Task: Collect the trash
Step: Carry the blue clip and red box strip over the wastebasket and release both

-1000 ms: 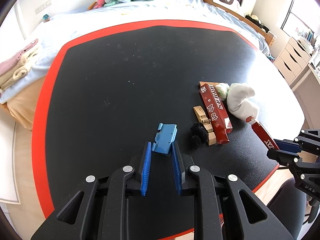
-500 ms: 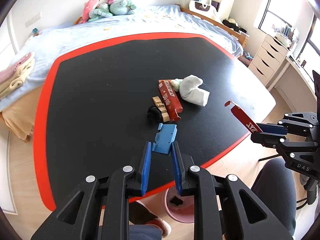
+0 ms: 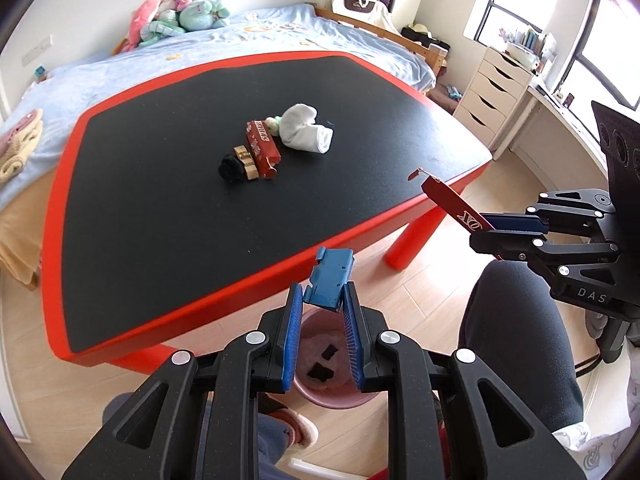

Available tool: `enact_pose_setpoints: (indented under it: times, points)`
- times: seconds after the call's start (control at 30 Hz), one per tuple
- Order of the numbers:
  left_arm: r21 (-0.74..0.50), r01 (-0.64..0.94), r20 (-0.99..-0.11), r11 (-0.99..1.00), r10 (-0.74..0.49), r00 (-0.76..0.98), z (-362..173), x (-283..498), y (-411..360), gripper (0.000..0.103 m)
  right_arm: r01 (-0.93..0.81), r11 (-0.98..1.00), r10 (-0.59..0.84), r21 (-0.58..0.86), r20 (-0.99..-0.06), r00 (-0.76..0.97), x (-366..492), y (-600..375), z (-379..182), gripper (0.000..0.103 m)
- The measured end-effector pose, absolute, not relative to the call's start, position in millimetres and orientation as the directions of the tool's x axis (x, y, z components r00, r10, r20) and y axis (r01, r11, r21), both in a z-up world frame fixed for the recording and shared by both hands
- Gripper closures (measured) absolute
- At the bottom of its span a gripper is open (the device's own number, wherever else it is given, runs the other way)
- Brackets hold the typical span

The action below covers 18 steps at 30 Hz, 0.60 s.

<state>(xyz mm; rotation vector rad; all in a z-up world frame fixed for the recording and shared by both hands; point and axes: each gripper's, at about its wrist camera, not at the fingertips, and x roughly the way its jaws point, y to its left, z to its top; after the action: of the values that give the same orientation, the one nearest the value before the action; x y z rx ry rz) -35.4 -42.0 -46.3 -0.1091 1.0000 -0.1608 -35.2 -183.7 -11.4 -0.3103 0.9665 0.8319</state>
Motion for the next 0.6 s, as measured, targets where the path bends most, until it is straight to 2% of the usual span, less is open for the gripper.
enact_pose_setpoints:
  times: [0.6]
  points:
    - [-0.191,0.132,-0.843,0.973,-0.232,0.486,-64,-53,-68,0.083,-0.732,0.664,0.471,0.154,-0.846,0.249,-58,-194,-32,0.088]
